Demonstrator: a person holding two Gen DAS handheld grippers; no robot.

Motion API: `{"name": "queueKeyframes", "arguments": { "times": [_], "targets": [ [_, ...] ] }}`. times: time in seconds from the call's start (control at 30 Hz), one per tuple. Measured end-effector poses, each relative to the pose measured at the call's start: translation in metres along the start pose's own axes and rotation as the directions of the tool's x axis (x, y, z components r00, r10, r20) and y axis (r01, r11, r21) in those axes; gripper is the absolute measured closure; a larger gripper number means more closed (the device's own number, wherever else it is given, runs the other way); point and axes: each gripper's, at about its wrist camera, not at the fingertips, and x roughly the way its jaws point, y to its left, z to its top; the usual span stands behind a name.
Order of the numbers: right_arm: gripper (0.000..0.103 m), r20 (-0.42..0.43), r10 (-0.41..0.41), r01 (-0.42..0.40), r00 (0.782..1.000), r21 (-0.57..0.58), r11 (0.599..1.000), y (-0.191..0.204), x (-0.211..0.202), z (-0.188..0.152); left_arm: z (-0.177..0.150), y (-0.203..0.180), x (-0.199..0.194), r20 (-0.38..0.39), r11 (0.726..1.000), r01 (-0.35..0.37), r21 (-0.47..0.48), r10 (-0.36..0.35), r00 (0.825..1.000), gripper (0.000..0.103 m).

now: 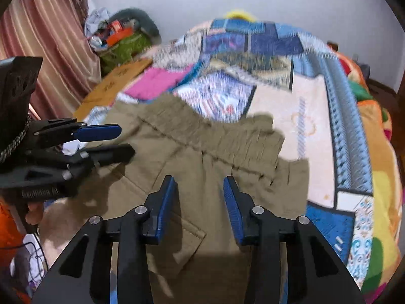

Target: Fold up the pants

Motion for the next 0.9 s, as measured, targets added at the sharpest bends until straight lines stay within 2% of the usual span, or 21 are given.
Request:
{"name": "queueKeyframes", "arguments": {
  "times": [0.1,0.27,0.47,0.57,0.6,0.67,0.73,0.8,0.9],
  "targets": [
    [0.066,-0.015,-0.022,0.022,1.0,-0.026,0.999,0.0,0.003,-0.012,-0.01,0.003,-0.003,0.022,1.0,-0.004,0.009,0.004,1.0,0.057],
    [0.067,-0.018,-0.025,0.024,1.0,-0.027,0.999,-0.003,-0.018,-0.026,-0.028,0.014,-0.023,0.03,1.0,0.023,-0.01,-0.023,0.999,0.055],
    [0.066,-0.022,-0.063,0.062,0.998,-0.035,0.997,-0.008,-0.044,-0.041,-0.046,0.041,-0.053,0.041,0.996,-0.028,-0.079,0.031,0.999,0.05],
    [0.066,-0.037,-0.071,0.071,0.997,-0.001,0.997,-0.015,-0.052,-0.04,-0.05,0.06,-0.054,0.019,0.988,-0.117,-0.1,0.12,0.993,0.05],
    [0.066,-0.037,-0.072,0.072,0.997,0.01,0.997,-0.017,-0.053,-0.038,-0.052,0.068,-0.053,0.009,0.985,-0.121,-0.121,0.123,0.992,0.05],
    [0.063,-0.026,-0.09,0.091,0.996,0.032,0.995,-0.022,-0.057,-0.035,-0.054,0.087,-0.051,0.001,0.978,-0.083,-0.191,0.084,0.996,0.05],
    [0.047,-0.005,-0.115,0.115,0.993,0.054,0.992,-0.027,-0.06,-0.033,-0.056,0.101,-0.046,-0.004,0.967,-0.063,-0.247,0.064,0.998,0.05],
    [0.04,0.017,-0.135,0.133,0.991,0.085,0.987,-0.034,-0.059,-0.033,-0.059,0.113,-0.039,-0.023,0.954,-0.071,-0.29,0.068,0.997,0.05],
    [0.04,-0.025,-0.134,0.137,0.991,0.132,0.982,-0.05,-0.043,-0.033,-0.062,0.127,-0.025,-0.043,0.934,-0.011,-0.357,-0.004,0.999,0.05]
  ]
}}
